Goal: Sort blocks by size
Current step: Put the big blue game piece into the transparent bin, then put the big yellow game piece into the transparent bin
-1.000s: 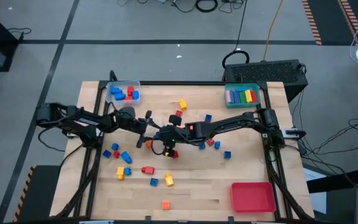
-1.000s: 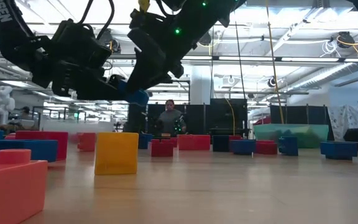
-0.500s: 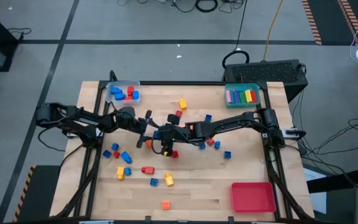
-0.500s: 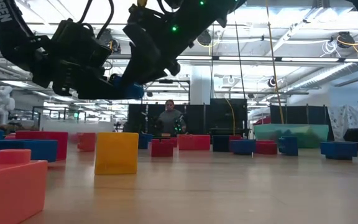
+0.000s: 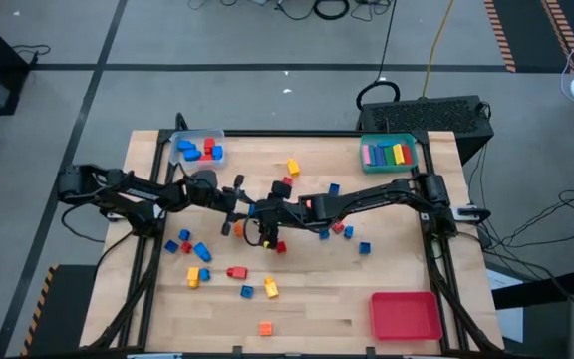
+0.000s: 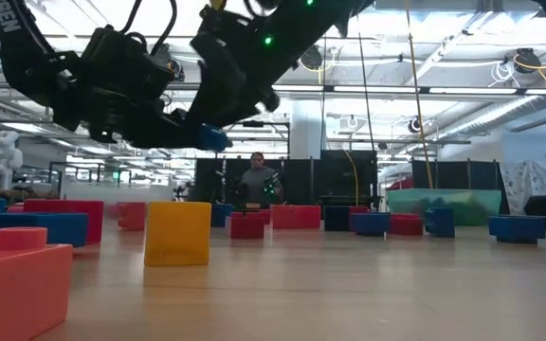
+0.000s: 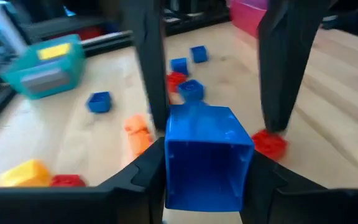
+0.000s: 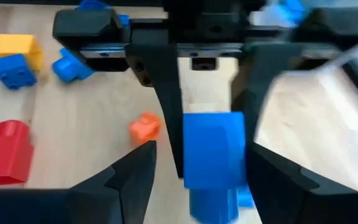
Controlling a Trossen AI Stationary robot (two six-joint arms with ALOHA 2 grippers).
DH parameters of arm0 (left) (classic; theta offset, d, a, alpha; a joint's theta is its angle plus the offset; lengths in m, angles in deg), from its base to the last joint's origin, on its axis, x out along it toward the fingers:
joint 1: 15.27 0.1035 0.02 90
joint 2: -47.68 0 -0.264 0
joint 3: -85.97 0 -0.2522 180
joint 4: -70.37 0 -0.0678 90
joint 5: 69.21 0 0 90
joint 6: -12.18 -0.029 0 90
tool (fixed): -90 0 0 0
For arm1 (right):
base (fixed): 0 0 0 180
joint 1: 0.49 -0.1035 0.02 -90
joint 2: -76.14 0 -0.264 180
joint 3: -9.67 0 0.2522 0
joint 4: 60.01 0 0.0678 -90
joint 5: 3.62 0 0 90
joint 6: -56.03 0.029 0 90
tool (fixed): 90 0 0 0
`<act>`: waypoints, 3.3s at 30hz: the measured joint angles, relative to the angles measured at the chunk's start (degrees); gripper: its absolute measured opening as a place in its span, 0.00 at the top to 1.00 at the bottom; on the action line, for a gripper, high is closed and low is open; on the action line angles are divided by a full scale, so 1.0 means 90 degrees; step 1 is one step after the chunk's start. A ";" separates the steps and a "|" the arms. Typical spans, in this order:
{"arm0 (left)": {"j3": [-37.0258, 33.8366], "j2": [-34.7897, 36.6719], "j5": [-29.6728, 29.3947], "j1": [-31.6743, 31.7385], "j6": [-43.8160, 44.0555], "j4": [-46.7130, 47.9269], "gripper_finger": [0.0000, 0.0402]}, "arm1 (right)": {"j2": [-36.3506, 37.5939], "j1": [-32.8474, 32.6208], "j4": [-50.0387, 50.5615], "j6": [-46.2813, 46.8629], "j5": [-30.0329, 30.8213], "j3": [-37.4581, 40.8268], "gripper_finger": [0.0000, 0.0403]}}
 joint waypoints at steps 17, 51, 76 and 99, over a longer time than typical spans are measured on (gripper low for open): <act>-0.0002 0.0056 -0.0766 0.0466 0.0328 0.0155 0.65 | 0.0630 -0.0248 0.1072 0.0859 0.1119 0.1112 0.47; -0.0012 0.2268 -0.4157 0.2376 0.2240 0.3103 0.65 | 0.2439 0.0230 -0.2740 0.1411 0.0082 0.4481 0.47; -0.0010 0.1816 -0.5218 0.3515 0.3795 0.3458 0.46 | 0.2439 0.0563 -0.2901 0.1500 0.0325 0.4481 0.47; -0.0010 0.2045 -0.4603 0.2947 0.2772 0.2676 0.45 | 0.0575 0.2428 -0.2574 0.2082 0.0274 0.3191 0.48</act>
